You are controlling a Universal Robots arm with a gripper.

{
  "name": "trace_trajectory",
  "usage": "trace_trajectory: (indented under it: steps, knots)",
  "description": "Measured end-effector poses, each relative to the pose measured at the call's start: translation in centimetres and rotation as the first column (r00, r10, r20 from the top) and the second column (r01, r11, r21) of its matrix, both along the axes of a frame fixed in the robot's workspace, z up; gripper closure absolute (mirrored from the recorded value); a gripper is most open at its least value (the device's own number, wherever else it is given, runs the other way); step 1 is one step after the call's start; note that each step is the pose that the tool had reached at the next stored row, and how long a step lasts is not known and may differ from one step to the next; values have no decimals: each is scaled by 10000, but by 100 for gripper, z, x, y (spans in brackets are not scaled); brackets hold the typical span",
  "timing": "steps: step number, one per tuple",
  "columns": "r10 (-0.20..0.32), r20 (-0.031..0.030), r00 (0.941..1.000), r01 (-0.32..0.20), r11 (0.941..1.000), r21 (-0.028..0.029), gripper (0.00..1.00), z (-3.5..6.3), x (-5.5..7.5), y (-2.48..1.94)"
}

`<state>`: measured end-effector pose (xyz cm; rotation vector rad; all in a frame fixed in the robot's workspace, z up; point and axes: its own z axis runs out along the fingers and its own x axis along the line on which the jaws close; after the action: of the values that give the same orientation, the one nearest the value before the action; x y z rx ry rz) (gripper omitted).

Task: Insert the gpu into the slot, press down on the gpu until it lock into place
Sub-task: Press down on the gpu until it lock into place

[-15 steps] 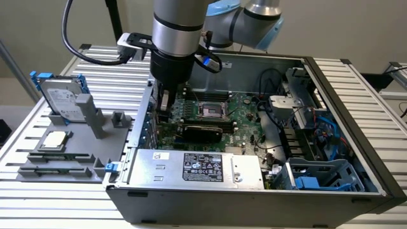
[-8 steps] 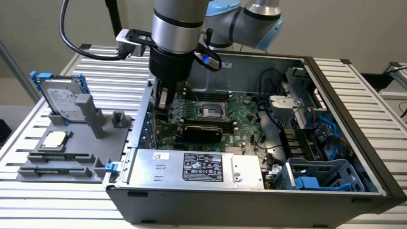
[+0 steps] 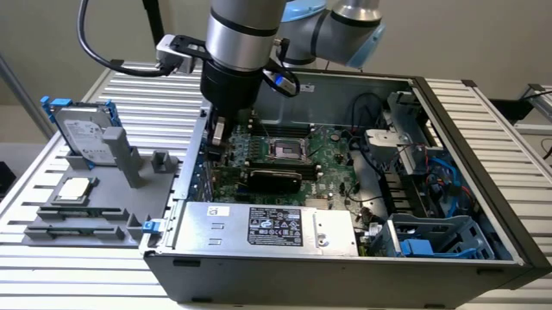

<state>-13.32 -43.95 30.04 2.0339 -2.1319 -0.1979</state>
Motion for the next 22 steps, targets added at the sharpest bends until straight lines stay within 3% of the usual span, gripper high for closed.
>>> trace_trajectory:
  steps: [5,7,12,22]
  knots:
    - [2,-132,9999,-2,10000,-26,89,104,47,0]
    - [1,-155,9999,-2,10000,-44,89,117,84,1]
    - [1,-159,9999,-2,10000,-76,89,101,94,0]
    - [-67,-159,9999,66,9999,-79,89,29,89,15]
